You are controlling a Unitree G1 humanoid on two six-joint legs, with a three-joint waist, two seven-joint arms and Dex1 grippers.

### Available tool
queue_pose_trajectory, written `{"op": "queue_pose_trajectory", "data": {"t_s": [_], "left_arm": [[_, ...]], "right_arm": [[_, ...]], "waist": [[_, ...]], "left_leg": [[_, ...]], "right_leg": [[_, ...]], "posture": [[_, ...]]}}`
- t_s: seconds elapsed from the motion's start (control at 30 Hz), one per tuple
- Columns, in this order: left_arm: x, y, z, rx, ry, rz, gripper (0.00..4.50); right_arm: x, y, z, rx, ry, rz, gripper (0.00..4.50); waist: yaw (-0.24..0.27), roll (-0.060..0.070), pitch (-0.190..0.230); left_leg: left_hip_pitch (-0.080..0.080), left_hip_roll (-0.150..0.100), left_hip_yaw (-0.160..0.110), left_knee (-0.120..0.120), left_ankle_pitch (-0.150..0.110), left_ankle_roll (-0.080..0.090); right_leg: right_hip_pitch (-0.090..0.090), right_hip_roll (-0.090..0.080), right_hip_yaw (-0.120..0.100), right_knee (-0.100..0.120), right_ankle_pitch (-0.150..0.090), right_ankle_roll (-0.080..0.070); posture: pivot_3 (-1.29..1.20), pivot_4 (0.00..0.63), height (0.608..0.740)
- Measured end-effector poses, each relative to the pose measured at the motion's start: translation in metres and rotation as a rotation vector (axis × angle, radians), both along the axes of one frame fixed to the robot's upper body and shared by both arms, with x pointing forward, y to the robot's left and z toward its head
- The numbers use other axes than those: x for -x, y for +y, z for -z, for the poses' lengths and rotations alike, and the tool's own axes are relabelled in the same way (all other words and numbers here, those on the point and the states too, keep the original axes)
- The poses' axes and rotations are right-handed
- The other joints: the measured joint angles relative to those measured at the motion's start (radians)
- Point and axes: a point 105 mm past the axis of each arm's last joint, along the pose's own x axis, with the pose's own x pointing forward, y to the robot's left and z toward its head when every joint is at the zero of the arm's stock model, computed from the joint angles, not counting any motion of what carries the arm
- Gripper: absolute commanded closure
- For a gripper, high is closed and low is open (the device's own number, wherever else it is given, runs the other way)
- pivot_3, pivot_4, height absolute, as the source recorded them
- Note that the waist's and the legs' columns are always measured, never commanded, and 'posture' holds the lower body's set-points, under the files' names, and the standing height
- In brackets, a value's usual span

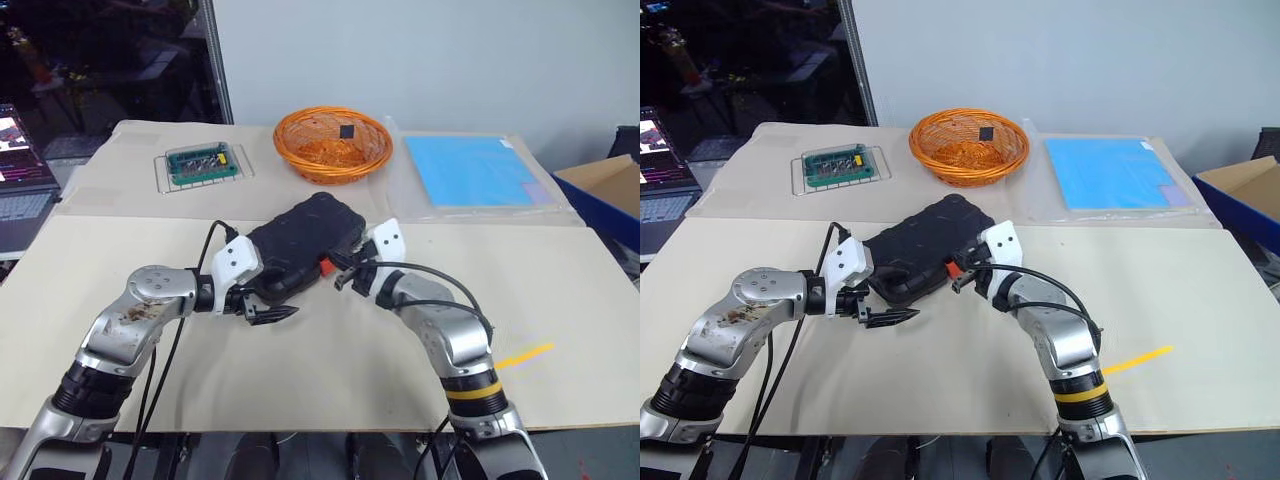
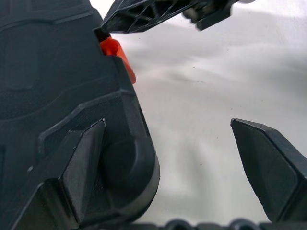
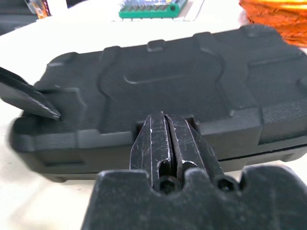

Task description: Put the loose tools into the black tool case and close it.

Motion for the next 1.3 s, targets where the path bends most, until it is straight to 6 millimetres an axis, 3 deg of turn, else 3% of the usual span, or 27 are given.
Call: {"op": "queue_pose_trajectory", "data": {"t_s": [0.3, 0.43, 0.6, 1.13, 1.3], "left_arm": [[-0.001, 0.002, 0.003, -0.002, 0.014, -0.02, 0.0], [-0.001, 0.002, 0.007, -0.004, 0.024, -0.033, 0.0], [-0.006, 0.005, 0.015, -0.008, 0.044, -0.064, 0.0], [-0.012, 0.006, 0.024, 0.005, 0.065, -0.098, 0.0], [-0.012, 0.001, 0.022, 0.049, 0.055, -0.089, 0.0]], "right_arm": [[0.0, 0.003, 0.01, 0.122, -0.001, -0.042, 4.45], [-0.004, 0.006, 0.016, 0.172, -0.011, -0.047, 4.45], [-0.01, 0.012, 0.029, 0.239, -0.032, -0.056, 4.45], [-0.02, 0.017, 0.042, 0.298, -0.054, -0.077, 4.45], [-0.018, 0.014, 0.039, 0.222, -0.115, -0.049, 4.45]], "waist": [[-0.002, 0.0, -0.004], [-0.003, -0.001, -0.011], [-0.009, -0.003, -0.017], [-0.027, 0.001, -0.036], [-0.027, 0.002, -0.037]], "left_leg": [[0.008, 0.0, 0.0, 0.0, 0.0, 0.0], [0.018, 0.0, 0.0, -0.004, 0.0, 0.0], [0.041, 0.001, 0.002, -0.012, -0.005, -0.008], [0.042, 0.001, -0.005, -0.016, -0.007, -0.011], [0.041, 0.001, -0.011, -0.021, -0.007, -0.011]], "right_leg": [[0.01, 0.0, 0.0, -0.001, -0.001, 0.0], [0.016, -0.001, 0.0, -0.004, -0.005, 0.004], [0.03, -0.002, 0.0, -0.009, -0.009, -0.004], [0.03, -0.004, -0.001, -0.017, -0.007, -0.008], [0.028, -0.006, -0.001, -0.021, -0.006, -0.009]], "posture": [[0.0, 0.15, 0.74], [0.0, 0.15, 0.74], [0.0, 0.15, 0.74], [0.0, 0.15, 0.74], [0.0, 0.15, 0.74]]}}
